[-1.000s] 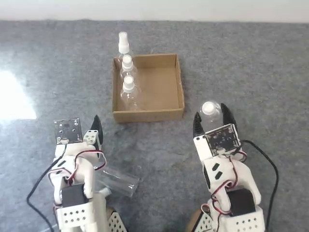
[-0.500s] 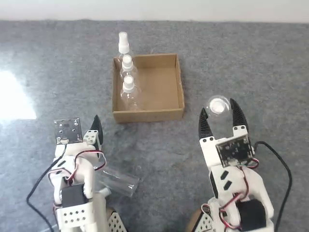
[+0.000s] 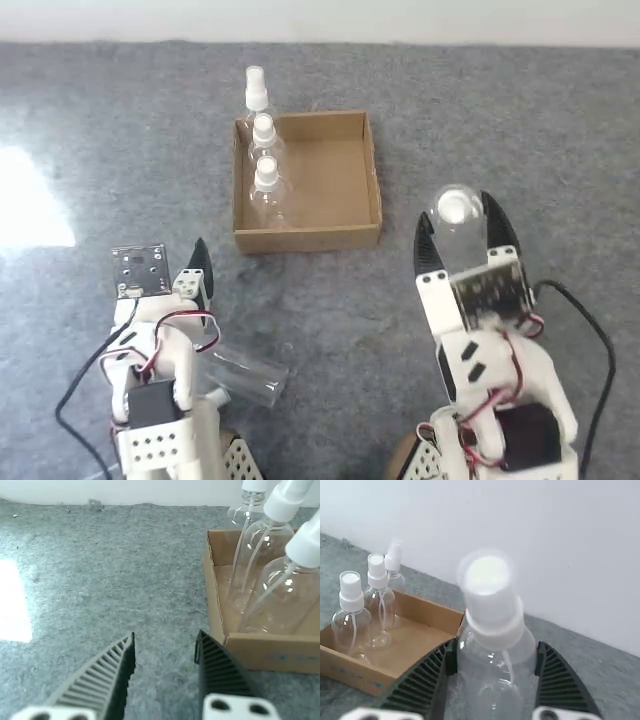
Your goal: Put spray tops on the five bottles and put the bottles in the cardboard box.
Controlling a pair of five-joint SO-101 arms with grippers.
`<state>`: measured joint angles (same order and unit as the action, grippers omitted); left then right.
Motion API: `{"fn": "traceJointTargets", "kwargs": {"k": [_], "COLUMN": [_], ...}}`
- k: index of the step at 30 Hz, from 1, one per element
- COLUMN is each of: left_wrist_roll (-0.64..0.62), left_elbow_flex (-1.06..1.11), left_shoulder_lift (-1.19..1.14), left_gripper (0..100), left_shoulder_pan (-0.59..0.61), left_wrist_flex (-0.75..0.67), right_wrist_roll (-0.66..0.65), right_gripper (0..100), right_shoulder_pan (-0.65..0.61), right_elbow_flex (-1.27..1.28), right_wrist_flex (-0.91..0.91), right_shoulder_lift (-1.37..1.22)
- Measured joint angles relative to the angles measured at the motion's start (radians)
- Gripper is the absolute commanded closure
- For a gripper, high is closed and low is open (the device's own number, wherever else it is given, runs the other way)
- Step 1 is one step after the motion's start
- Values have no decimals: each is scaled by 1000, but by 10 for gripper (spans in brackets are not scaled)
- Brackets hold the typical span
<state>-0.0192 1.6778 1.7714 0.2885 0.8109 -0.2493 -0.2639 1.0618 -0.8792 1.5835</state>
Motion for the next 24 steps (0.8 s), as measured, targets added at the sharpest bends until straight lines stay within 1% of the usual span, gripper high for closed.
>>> {"fn": "traceJointTargets", "kwargs": {"k": [5,11,18,24], "left_wrist_roll": [0,0,0,0], "left_elbow_flex": [0,0,0,0], "left_shoulder_lift": [0,0,0,0], "left_gripper": [812,812,812,812], "left_shoulder_pan": [0,0,0,0], "left_wrist_flex": [0,0,0,0], "right_wrist_roll": [0,0,0,0], "right_gripper": [830,830,830,830], "right_shoulder_pan": [-2,-2,-110,-163], "right_elbow_flex": [-21,-25,-25,-25], "right_wrist_flex": [25,103,186,295], "right_shoulder_lift": [-161,-267,-368,-470]}}
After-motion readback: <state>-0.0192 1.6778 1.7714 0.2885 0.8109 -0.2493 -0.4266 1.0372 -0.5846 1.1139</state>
